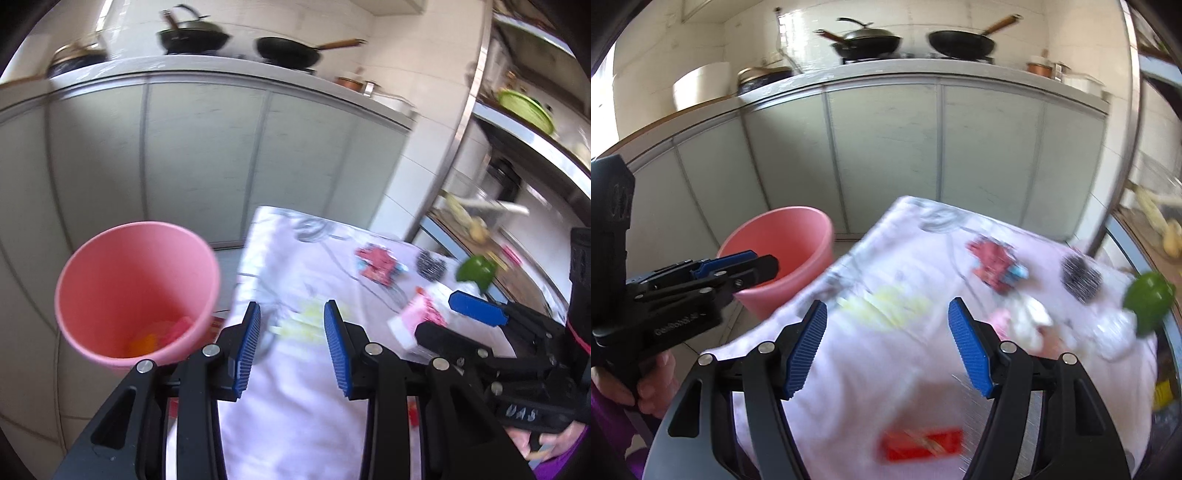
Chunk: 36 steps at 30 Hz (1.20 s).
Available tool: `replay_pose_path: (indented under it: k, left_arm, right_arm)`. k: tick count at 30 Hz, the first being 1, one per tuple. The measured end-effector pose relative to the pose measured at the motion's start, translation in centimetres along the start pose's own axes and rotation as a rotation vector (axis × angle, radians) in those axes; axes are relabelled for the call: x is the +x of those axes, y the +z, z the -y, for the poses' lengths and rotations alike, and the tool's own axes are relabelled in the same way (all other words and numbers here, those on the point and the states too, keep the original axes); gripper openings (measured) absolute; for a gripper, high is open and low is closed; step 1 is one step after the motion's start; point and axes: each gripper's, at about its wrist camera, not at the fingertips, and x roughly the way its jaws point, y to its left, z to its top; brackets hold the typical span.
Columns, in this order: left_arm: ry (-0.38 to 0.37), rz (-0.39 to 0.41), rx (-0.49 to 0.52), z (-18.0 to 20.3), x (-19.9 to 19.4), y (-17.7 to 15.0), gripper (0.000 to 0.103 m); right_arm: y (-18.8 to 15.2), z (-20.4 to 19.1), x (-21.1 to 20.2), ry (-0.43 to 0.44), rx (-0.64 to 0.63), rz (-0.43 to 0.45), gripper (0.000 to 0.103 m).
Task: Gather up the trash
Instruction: 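Move the left tool to the red box while the right tool approaches the silver mesh pad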
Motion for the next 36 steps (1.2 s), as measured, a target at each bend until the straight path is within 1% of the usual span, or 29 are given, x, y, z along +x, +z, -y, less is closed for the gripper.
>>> replay_pose_path:
  k: [3,7,9,11,12,15,17,20,23,25,28,30,32,36]
  left_arm:
    - [-0.034,-0.028,0.033,1.6,0.4,-0.3,0.035]
    - [-0.092,-0.097,0.029,2.8,1.6,-0.9,0.035]
    - [-0.161,-0.156,0.024,3.2,2.1,-1.4,0.035]
    - [-0.216,-0.198,0.043,4.0,2.4,-1.9,0.035]
    - [-0.243,-0.211,0.063,4.4,2.4,-2.2,0.035]
    - [-0.324,-0.234,0.155,6.4,1.9,-3.1,0.035]
    - [-0.349,-0.244,0.213,7.8,1.8,-3.7,0.035]
    - [-0.355,-0.27,0.295,9.8,2.3,-4.7,0.035]
    - [-0.33,-0.274,0.372,11.3,3.2,-5.2,0.035]
    - [-0.304,-0.281,0.403,11.9,4.0,-5.6,0.036]
    - [-0.284,-0.316,0.426,12.2,5.5,-6.1,0.036]
    - [-0.299,-0.309,0.432,12.2,5.8,-6.3,0.037]
    - [-0.299,-0.322,0.442,12.5,6.1,-6.6,0.037]
    - [-0.295,-0.308,0.469,12.8,6.1,-7.2,0.035]
  right_arm:
    - [-1.0,2.6,-1.1,-0.03,0.055,-0.002,0.069]
    - [-2.8,6.1,-2.5,-0.057,0.137,0.004,0.069]
    - [-3.5,7.3,-3.0,-0.065,0.169,0.009,0.069]
    - [-4.3,8.4,-3.6,-0.071,0.197,0.014,0.069]
    - [-4.7,8.8,-4.0,-0.072,0.208,0.017,0.068]
    - [-5.6,9.6,-4.6,-0.079,0.231,0.017,0.062]
    - [-6.1,10.0,-4.8,-0.075,0.248,0.014,0.061]
    - [-6.9,10.5,-5.1,-0.069,0.273,0.004,0.061]
    - [-7.8,11.1,-5.3,-0.063,0.305,-0.014,0.061]
    - [-8.2,11.7,-5.2,-0.045,0.337,-0.029,0.061]
    - [-8.8,12.5,-5.0,-0.008,0.39,-0.044,0.061]
    - [-9.3,12.9,-4.6,0.024,0.427,-0.057,0.061]
    - [-9.6,13.2,-4.1,0.046,0.446,-0.077,0.061]
    - [-10.0,12.9,-3.1,0.071,0.455,-0.099,0.061]
